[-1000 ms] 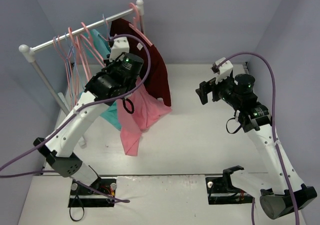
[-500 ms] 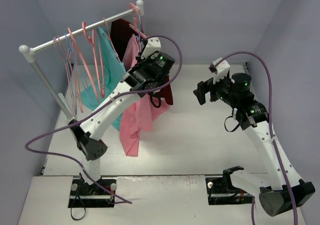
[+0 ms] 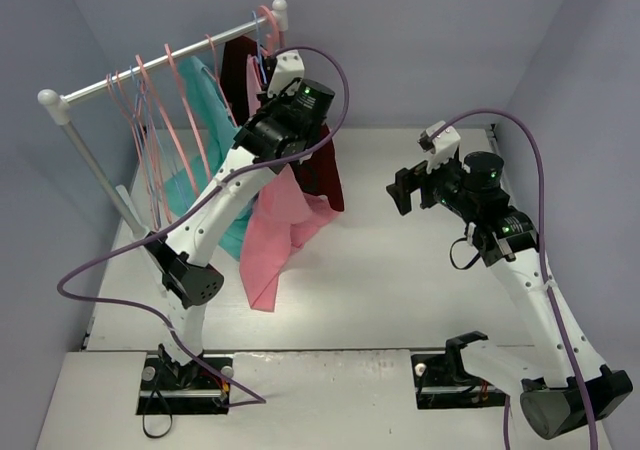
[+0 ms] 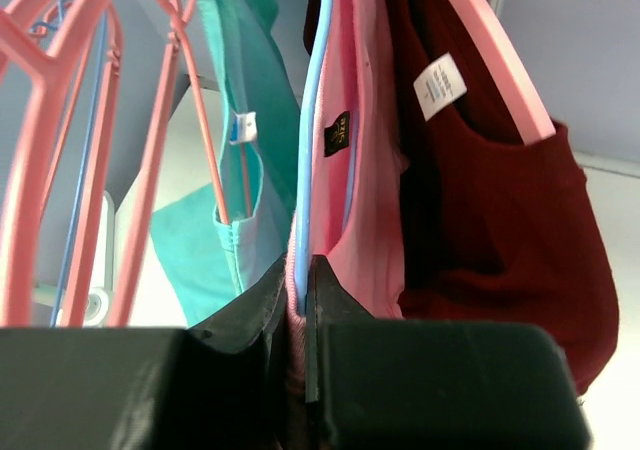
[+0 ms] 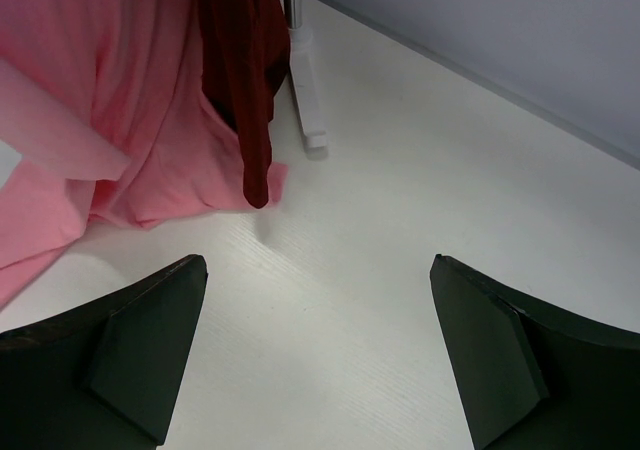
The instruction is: Place the t-shirt on the hanger
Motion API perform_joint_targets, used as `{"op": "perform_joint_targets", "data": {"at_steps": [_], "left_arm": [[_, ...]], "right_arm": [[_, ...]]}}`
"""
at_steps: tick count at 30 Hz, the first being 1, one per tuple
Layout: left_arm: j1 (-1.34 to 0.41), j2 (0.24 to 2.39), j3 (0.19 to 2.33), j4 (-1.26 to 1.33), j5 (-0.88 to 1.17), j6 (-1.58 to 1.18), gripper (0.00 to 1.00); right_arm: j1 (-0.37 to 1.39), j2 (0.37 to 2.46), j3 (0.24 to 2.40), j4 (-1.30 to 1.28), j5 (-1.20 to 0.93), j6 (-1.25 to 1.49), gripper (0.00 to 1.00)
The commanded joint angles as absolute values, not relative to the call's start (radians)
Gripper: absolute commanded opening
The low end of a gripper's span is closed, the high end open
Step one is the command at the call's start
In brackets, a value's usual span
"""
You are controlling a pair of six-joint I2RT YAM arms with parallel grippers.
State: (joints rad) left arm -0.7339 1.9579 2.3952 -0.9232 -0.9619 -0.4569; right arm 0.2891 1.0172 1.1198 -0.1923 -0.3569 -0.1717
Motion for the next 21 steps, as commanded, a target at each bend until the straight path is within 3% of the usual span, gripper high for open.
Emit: {"op": "perform_joint_targets", "data": {"at_steps": [1,12,21], "left_arm": [[-0.714,1.930,2.470,-0.862,-1.018,-0.460,0.00],[-0.580,2.010,2.556,-0.862,-0.895,-0.494,0.00],[-0.598,1.998,2.419,-0.863,-0.858,-0.542,0.00]], "right_arm": [[0.306,1.017,1.123,-0.129,-0.364,-0.177,0.91],[0.321,1.028,1.120,-0.129,-0.351,-0.189,0.91],[0.322,1.017,1.108,-0.129,-0.337,-0.193,0.92]]}}
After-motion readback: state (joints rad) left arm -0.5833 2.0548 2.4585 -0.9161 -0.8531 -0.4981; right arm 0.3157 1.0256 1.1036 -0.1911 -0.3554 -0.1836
